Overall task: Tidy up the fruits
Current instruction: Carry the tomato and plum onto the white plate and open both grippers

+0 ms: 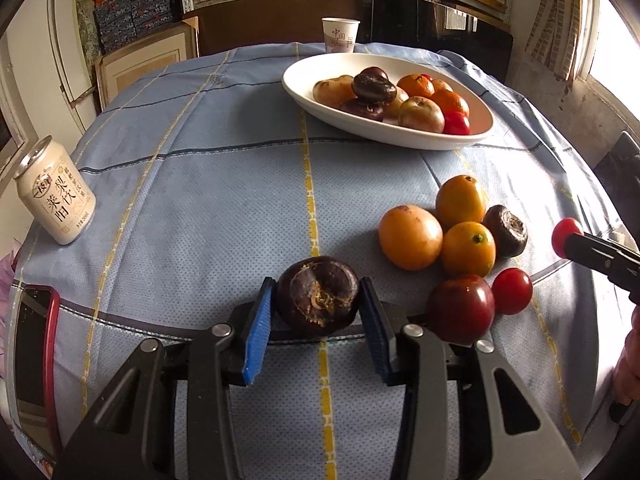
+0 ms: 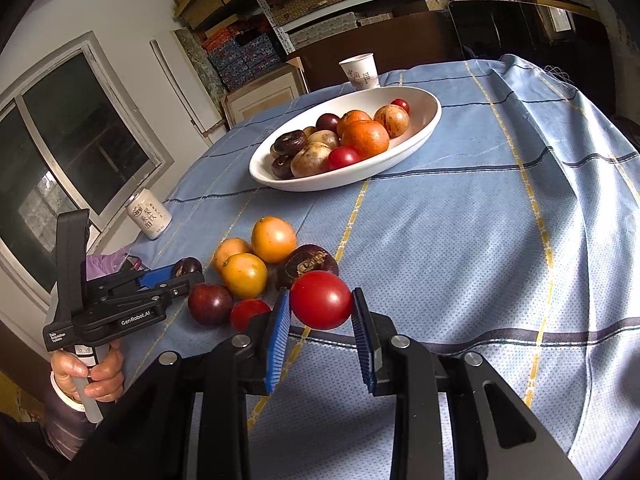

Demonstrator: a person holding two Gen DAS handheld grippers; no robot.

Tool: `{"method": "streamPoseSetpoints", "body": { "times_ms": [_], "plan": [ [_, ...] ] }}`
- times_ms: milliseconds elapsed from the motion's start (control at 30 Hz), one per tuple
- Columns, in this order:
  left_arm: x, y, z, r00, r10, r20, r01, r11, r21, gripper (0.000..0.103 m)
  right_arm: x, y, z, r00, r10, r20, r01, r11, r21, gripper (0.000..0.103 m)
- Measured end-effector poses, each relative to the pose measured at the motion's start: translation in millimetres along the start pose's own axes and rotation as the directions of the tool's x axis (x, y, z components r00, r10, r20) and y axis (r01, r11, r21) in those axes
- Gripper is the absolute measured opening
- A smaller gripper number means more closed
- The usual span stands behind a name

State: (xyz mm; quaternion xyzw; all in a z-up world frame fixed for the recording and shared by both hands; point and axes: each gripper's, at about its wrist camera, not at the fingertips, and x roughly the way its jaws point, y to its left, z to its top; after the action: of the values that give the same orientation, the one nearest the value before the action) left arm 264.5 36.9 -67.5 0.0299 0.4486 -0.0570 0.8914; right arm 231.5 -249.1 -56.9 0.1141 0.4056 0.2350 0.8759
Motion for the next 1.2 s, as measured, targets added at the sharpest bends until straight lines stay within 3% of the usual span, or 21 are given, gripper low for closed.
{"method": "streamPoseSetpoints", "body": {
  "times_ms": [200, 300, 467, 533, 733, 933, 1033, 1100, 1200],
  "plan": [
    [-18, -6, 17, 0.999, 0.007, 0.043, -0.009, 0.999, 0.052, 0.041, -2, 17, 26, 1.0, 0.021, 0.008, -0.021, 0.998, -0.058, 0.031],
    [-27, 1, 47, 0.996, -0.058, 0.073, 0.055, 0.998, 0.042, 0.041, -3, 20, 51, 0.998, -0.002, 0.069, 0.008, 0.997, -0.082, 0.031],
    [-22, 4, 108, 0.99, -0.068, 0.12, 0.067, 0.998, 0.012, 0.041, 10, 16, 92, 0.984, -0.07, 0.166, 0.084, 0.993, -0.08, 0.031],
    [-9, 3, 131, 0.989, -0.093, 0.116, 0.095, 0.995, -0.01, 0.041, 20, 11, 106, 0.979, -0.093, 0.184, 0.106, 0.992, -0.062, 0.031],
    [45, -13, 186, 0.993, -0.069, 0.093, 0.07, 0.997, -0.013, 0.041, 66, -5, 140, 0.98, -0.127, 0.154, 0.131, 0.991, -0.018, 0.031],
    [94, -20, 213, 0.998, -0.045, 0.046, 0.047, 0.999, -0.027, 0.041, 101, -14, 157, 0.984, -0.138, 0.11, 0.139, 0.99, -0.004, 0.032],
    [89, -13, 211, 0.998, -0.033, 0.06, 0.036, 0.998, -0.055, 0.073, 99, -15, 157, 0.986, -0.13, 0.108, 0.129, 0.992, 0.015, 0.045],
    [72, -8, 205, 0.994, -0.036, 0.105, 0.042, 0.997, -0.058, 0.075, 86, -13, 153, 0.984, -0.116, 0.135, 0.115, 0.993, 0.017, 0.047],
    [42, -3, 190, 0.989, -0.041, 0.143, 0.049, 0.997, -0.053, 0.089, 66, -6, 144, 0.984, -0.087, 0.153, 0.088, 0.996, -0.001, 0.049]
  ]
}}
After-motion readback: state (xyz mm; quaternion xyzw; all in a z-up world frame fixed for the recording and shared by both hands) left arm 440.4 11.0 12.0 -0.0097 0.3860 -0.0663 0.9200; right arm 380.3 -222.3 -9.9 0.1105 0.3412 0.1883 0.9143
